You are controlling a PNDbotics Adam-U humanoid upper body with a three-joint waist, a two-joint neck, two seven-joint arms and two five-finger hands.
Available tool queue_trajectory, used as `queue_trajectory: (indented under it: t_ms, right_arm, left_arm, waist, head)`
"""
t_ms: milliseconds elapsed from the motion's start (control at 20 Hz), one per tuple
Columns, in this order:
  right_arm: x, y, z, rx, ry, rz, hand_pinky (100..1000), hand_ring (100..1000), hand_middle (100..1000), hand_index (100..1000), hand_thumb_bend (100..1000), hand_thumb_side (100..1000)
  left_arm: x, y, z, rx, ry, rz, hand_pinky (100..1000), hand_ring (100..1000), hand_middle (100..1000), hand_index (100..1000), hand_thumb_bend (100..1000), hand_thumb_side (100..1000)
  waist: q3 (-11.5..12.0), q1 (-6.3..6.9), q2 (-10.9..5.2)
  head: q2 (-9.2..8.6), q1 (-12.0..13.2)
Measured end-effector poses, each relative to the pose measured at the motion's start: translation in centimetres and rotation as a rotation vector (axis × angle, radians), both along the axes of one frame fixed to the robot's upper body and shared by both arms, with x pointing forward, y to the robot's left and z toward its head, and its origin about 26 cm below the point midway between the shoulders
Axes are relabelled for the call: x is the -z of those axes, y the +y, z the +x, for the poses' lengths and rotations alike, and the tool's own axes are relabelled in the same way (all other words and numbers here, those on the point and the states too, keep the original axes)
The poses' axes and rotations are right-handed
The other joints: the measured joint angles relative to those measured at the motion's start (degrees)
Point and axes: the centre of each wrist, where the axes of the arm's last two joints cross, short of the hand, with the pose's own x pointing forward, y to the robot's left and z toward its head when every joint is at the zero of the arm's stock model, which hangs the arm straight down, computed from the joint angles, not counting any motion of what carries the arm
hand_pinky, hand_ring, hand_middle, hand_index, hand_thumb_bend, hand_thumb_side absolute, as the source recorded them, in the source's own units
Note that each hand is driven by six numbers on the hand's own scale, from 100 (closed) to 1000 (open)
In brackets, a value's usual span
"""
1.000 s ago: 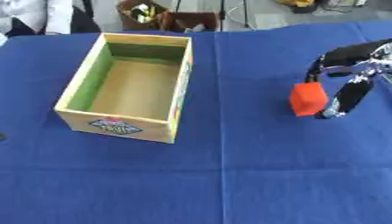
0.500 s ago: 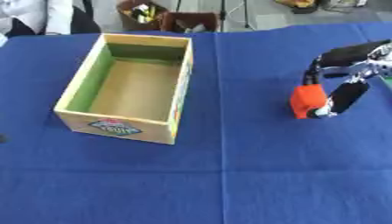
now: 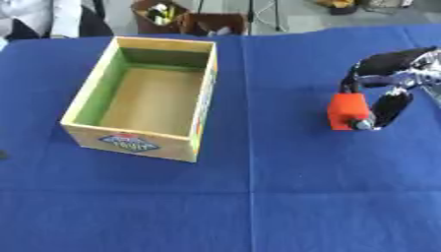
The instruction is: Pick up objects on the table and place them in the box.
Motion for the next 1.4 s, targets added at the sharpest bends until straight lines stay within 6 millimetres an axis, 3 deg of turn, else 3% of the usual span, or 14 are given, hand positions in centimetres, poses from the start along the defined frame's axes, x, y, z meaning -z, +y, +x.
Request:
queue_trajectory:
  t_ms: [200, 500, 1050, 1400]
  right_arm:
    - [0.1, 0.0, 0.1, -0.005, -0.023, 0.022, 708, 734, 438, 535, 117, 471]
    - [0.0, 0.5, -0.1, -0.025, -0.076, 0.098, 669, 684, 390, 438, 100, 552]
    - [-3.9, 2.3, -1.4, -0.085, -0.266, 0.199, 643, 639, 357, 377, 100, 608]
    - [-7.1, 5.2, -2.3, -0.180, -0.368, 0.250, 642, 629, 350, 365, 100, 635]
  left_arm:
    - [0.0, 0.0, 0.0, 0.000, 0.000, 0.000, 419, 610, 539, 809, 324, 780]
    - [0.0, 0.0, 0.0, 0.001, 0.001, -0.001, 419, 612, 540, 810, 320, 780]
    - [0.0, 0.0, 0.0, 0.003, 0.005, -0.004, 419, 614, 542, 812, 316, 778]
    - [0.0, 0.0, 0.0, 0.005, 0.006, -0.005, 419, 616, 542, 814, 316, 779]
  waist:
    - [0.0, 0.00, 0.00]
    - [-0.1, -0.02, -0.04]
    - [-0.1, -0.40, -0.41]
    - [-0.1, -0.56, -0.66]
  head:
    - [-0.11, -0.2]
    - [-0.24, -0.2]
    - [-0.25, -0.2]
    - [-0.24, -0.2]
